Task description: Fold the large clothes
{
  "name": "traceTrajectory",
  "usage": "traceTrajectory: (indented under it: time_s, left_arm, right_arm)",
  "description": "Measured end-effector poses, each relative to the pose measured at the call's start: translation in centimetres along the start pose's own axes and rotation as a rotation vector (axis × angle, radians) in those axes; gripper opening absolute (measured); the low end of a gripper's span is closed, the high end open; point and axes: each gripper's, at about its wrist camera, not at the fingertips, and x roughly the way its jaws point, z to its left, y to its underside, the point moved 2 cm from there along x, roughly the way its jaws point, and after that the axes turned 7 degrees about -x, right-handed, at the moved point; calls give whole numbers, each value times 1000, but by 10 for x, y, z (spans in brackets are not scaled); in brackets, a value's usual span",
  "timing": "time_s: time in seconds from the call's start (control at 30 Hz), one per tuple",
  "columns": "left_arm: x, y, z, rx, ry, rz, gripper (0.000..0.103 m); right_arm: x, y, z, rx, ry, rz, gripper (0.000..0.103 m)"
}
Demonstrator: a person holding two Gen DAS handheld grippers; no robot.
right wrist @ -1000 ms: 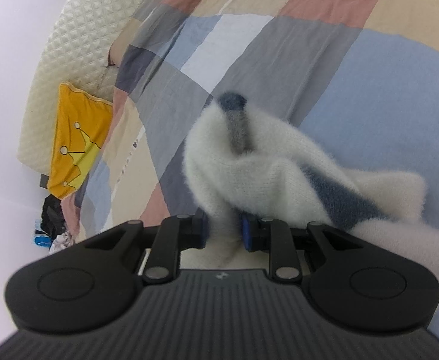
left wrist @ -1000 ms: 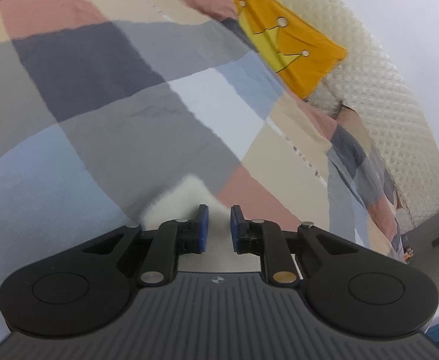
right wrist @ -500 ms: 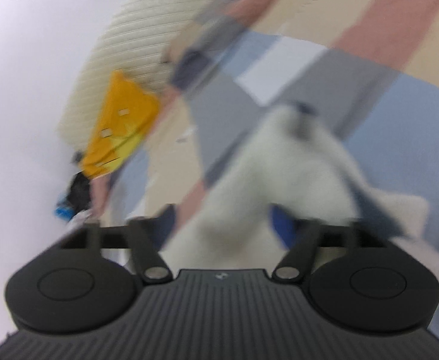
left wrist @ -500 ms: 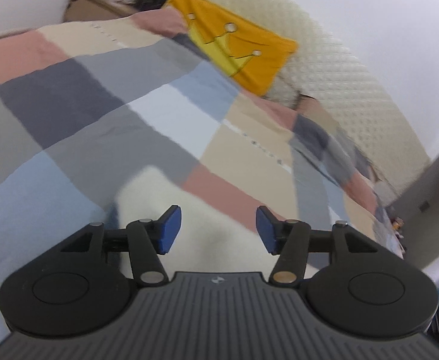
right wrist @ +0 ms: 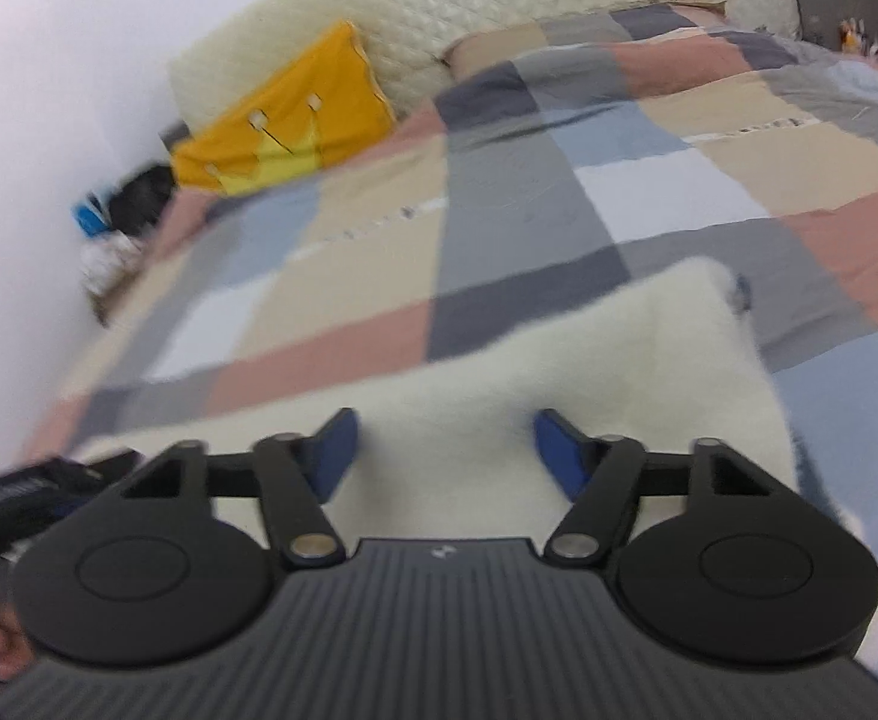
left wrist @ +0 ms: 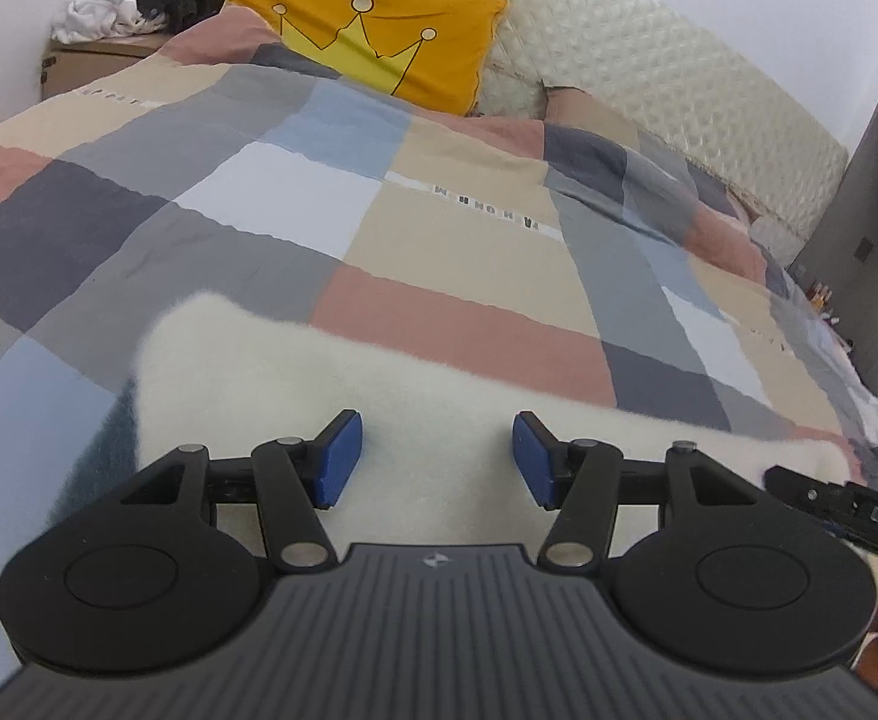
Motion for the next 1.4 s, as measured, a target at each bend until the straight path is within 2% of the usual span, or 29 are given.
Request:
traceTrajectory:
  time_s: [0.17,0.4,0.77,1.1,1.4]
  left_arm:
    - [11,-2,3,29,-12,19,62]
    - [26,-1,-6,121,-53,60,62]
    - [22,0,-5,115,-53,48,63]
    - [-21,6,-14,80,-49,-15,65]
    - [-81,32,-39,99,39,-28,67]
  right_arm:
    - [9,2,-1,-74,87,-1,68]
    - [31,12,-9,-66,98,67,71]
    - [31,15,-6,-66,106,58,72]
    - [-9,14,-3,-9,66,6,73]
    - [-65,20,6,53,-1,-79,73]
